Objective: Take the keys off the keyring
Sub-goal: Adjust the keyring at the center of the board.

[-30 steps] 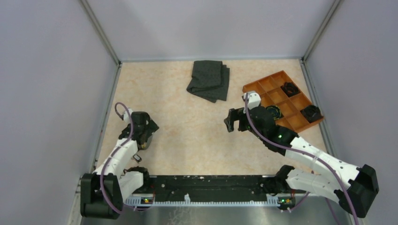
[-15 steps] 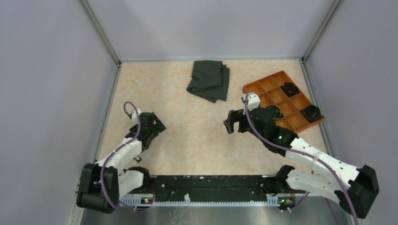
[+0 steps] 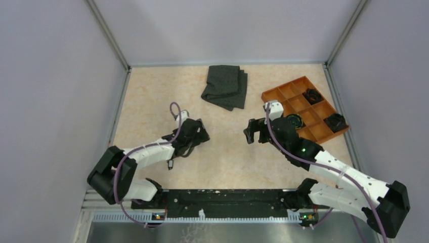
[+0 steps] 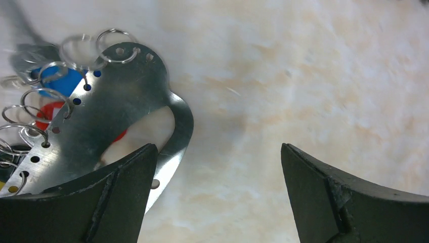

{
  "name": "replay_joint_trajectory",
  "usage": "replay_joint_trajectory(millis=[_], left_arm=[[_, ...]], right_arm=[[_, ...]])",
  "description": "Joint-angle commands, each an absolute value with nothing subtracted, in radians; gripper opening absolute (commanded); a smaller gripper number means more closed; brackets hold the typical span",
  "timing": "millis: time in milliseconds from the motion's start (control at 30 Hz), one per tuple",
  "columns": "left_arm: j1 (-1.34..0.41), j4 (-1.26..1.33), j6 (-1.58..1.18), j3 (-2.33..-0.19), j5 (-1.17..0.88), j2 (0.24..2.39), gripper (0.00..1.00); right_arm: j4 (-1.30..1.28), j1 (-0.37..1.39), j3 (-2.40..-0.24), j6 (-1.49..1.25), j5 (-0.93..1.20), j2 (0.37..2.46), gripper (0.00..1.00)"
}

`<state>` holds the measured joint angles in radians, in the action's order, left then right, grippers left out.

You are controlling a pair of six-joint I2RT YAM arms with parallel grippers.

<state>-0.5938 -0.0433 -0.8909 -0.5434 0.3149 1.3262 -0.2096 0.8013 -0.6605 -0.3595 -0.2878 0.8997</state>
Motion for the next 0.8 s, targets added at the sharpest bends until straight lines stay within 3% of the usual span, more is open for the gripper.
replay_joint_trajectory(millis=[0, 333, 467, 600, 700, 767], left_arm=[[-0.717, -0.061, -0.963, -0.609, 0.174, 1.419, 0.98], [-0.646, -0.291, -0.779, -0.705, 0.344, 1.275, 0.98], [-0.483, -0.226, -0.669, -0.66, 0.229, 1.24, 0.98], [-0.448, -0.14, -0.593, -0.635, 0.134, 1.256, 0.98], [-0.442, -0.1, -0.572, -0.621, 0.086, 1.27, 0.91], [-0.443, -0.118, -0.564, -0.62, 0.087, 1.275, 0.8]], right_arm=[[-0.178, 0.793, -0.65, -0.367, -0.334, 0.855, 0.99], [-0.034, 0.786, -0.576, -0.495, -0.136, 0.87, 0.99], [0.148, 0.784, -0.515, -0.59, 0.022, 0.94, 0.99], [0.295, 0.785, -0.498, -0.653, 0.104, 1.059, 0.96], [0.372, 0.785, -0.498, -0.69, 0.158, 1.16, 0.9], [0.419, 0.787, -0.492, -0.711, 0.18, 1.205, 0.86]])
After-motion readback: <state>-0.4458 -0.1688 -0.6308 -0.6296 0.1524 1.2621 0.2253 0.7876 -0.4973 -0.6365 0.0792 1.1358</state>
